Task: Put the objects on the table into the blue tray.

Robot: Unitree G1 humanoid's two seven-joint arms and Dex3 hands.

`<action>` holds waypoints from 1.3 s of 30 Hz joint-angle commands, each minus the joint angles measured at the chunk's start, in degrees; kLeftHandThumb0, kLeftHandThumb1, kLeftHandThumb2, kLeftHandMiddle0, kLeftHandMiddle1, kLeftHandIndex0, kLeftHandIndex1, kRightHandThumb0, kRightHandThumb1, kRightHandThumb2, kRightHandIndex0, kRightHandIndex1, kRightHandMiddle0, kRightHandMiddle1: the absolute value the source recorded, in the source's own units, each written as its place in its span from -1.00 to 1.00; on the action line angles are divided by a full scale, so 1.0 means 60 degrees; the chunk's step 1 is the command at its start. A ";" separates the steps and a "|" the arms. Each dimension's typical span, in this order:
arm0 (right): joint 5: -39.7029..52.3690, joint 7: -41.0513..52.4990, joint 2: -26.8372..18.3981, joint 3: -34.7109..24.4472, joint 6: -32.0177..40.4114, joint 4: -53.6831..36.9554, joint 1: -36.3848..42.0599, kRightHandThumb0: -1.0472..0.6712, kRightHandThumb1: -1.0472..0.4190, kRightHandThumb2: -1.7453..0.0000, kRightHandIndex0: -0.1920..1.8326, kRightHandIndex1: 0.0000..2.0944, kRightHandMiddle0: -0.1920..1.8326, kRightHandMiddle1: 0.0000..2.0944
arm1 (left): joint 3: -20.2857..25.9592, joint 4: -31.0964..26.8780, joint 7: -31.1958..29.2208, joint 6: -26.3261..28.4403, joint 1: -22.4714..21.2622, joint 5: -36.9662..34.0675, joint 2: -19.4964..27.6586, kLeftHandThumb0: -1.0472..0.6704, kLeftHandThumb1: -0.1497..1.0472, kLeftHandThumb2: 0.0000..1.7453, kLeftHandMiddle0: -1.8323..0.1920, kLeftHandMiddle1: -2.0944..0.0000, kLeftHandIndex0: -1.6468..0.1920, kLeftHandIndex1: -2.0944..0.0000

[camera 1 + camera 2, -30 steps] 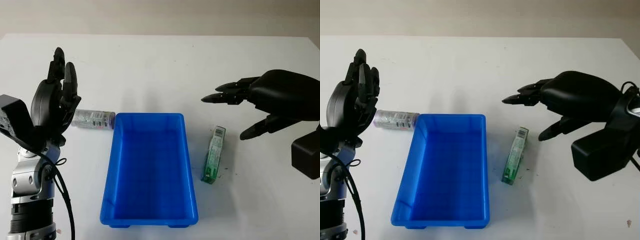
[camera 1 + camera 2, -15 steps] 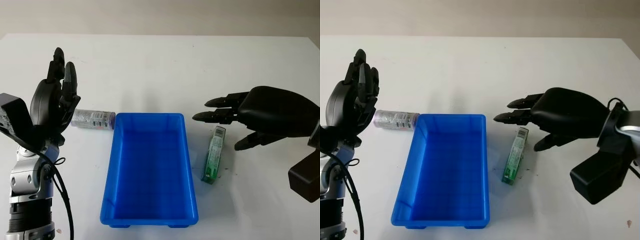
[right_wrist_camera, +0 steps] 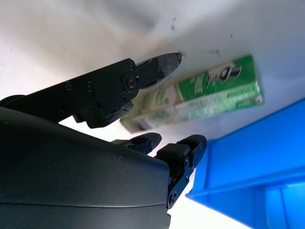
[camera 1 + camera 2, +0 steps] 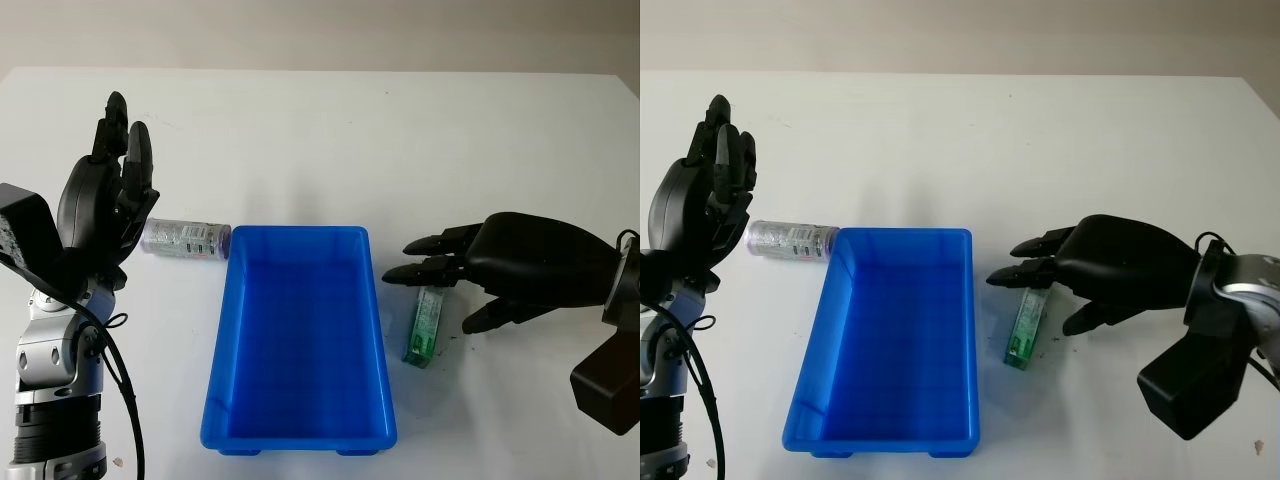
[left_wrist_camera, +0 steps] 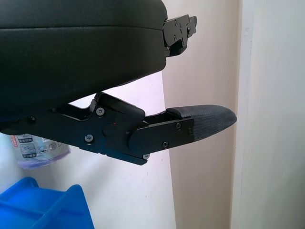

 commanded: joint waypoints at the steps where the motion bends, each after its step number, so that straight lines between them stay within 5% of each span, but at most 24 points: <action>1: -0.0559 -0.0702 0.0214 0.0004 -0.0765 0.0430 -0.0027 -0.09 -0.83 0.93 -0.30 -0.58 -0.40 -0.40 | 0.0070 -0.0137 0.0002 0.0009 -0.0160 -0.0033 0.0078 -0.67 1.00 -0.29 1.00 1.00 1.00 1.00; 2: -0.0864 -0.1067 0.0272 -0.0013 -0.1080 0.0623 -0.0089 -0.10 -0.85 0.94 -0.53 0.11 -0.58 0.10 | 0.0078 -0.0131 0.0009 0.0008 -0.0168 -0.0046 0.0066 -0.67 1.00 -0.30 1.00 1.00 1.00 1.00; 4: -0.1757 -0.1916 0.0332 -0.0072 -0.1583 0.0895 -0.0200 -0.13 -0.88 0.93 -0.68 0.62 -0.66 0.38 | 0.0077 -0.0153 0.0025 0.0039 -0.0169 -0.0052 0.0062 -0.67 1.00 -0.30 1.00 1.00 1.00 1.00; 5: -0.2264 -0.2360 0.0342 -0.0084 -0.1769 0.1018 -0.0265 -0.18 -0.89 0.93 -0.66 0.68 -0.64 0.44 | 0.0072 -0.0161 0.0010 0.0042 -0.0164 -0.0057 0.0069 -0.67 1.00 -0.30 1.00 1.00 1.00 1.00; 9: -0.3996 -0.4252 0.0378 -0.0070 -0.2124 0.1362 -0.0481 -0.30 -0.98 0.92 -0.45 0.54 -0.57 0.60 | 0.0063 -0.0174 0.0018 0.0004 -0.0138 -0.0020 0.0065 -0.66 1.00 -0.29 1.00 1.00 1.00 1.00; 11: -0.4574 -0.5112 0.0387 0.0050 -0.2201 0.1586 -0.0619 -0.33 -1.00 0.86 -0.36 0.86 -0.53 0.81 | 0.0093 -0.0147 0.0030 0.0001 -0.0149 -0.0063 0.0034 -0.66 1.00 -0.30 1.00 1.00 1.00 1.00; 14: -0.5157 -0.5927 0.0321 0.0265 -0.2147 0.1750 -0.0808 -0.35 -1.00 0.77 -0.23 0.98 -0.48 0.97 | 0.0101 -0.0119 0.0051 0.0007 -0.0158 -0.0085 0.0019 -0.66 1.00 -0.31 1.00 1.00 1.00 1.00; 21: -0.5759 -0.7296 0.0247 0.0514 -0.1500 0.2111 -0.1626 -0.31 -1.00 0.70 -0.11 1.00 -0.35 1.00 | 0.0030 -0.0085 0.0076 -0.0005 -0.0158 0.0030 0.0048 -0.68 1.00 -0.31 1.00 1.00 1.00 1.00; 29: -0.5697 -0.8774 0.0251 0.0562 0.0178 0.3613 -0.4397 -0.38 -0.99 0.92 -0.18 1.00 -0.32 1.00 | -0.0036 0.0010 -0.0014 -0.0046 -0.0225 0.0116 0.0078 -0.69 1.00 -0.29 1.00 1.00 1.00 1.00; 39: -0.3822 -0.8394 0.1896 0.0709 0.0851 0.2311 -0.5532 -0.43 -0.92 0.94 0.11 1.00 -0.01 1.00 | -0.0028 -0.0027 0.0053 -0.0029 -0.0196 0.0026 -0.0086 -0.66 1.00 -0.31 1.00 1.00 1.00 1.00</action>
